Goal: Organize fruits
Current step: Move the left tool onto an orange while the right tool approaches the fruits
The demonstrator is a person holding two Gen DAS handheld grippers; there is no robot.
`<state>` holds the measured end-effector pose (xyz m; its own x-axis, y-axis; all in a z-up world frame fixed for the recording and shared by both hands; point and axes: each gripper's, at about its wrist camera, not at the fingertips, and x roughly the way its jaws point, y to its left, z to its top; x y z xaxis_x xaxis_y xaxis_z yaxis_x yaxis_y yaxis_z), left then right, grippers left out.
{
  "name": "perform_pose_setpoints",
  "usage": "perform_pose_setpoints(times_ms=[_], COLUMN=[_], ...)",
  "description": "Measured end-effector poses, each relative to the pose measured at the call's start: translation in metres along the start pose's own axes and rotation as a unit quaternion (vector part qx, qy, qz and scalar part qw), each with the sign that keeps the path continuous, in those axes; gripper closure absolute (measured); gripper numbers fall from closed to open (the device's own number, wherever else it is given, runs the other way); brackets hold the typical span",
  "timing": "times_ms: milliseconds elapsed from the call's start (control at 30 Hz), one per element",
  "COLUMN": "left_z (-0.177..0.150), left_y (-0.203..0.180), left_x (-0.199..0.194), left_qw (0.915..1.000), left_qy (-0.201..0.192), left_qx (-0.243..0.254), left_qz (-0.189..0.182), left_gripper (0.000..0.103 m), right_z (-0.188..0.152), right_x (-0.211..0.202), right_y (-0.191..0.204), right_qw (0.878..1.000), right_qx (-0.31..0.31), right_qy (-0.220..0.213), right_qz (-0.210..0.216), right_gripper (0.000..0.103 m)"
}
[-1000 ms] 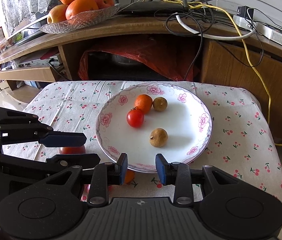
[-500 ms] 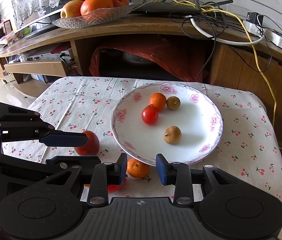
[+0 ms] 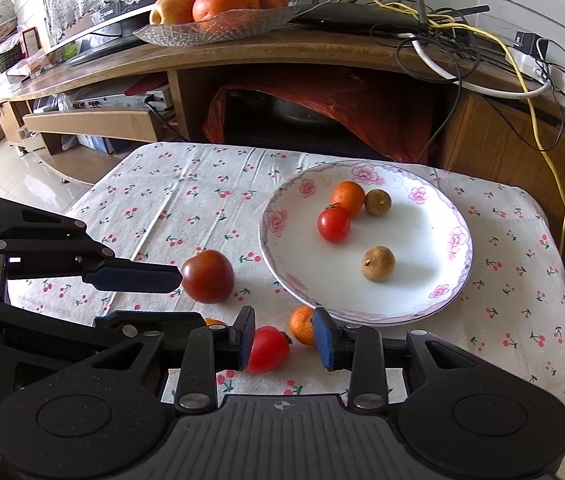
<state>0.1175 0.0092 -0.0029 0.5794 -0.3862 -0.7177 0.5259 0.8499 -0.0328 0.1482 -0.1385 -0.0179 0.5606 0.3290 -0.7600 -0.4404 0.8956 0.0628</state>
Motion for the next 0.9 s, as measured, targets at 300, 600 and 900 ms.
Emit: perform_pose_setpoints(times_ms=[300,600,900], left_z=[-0.016,-0.019,-0.012], left_y=[-0.008,-0.004,-0.008], left_x=[0.001,0.015,0.036], left_qw=[0.9995,0.9993,0.9987], left_qy=[0.021,0.037,0.044], left_qx=[0.018,0.009,0.024], left_qz=[-0.014,-0.003,0.009], left_gripper=[0.067,0.066,0.064], right_z=[-0.010,-0.015,-0.018], right_x=[-0.001,0.004,0.008], right_y=[0.009,0.002,-0.011], right_qw=[1.000,1.000,0.999], right_qx=[-0.005,0.001,0.021], right_qy=[0.015,0.029,0.043], right_qz=[0.016,0.011,0.008], right_gripper=[0.071,0.069,0.069])
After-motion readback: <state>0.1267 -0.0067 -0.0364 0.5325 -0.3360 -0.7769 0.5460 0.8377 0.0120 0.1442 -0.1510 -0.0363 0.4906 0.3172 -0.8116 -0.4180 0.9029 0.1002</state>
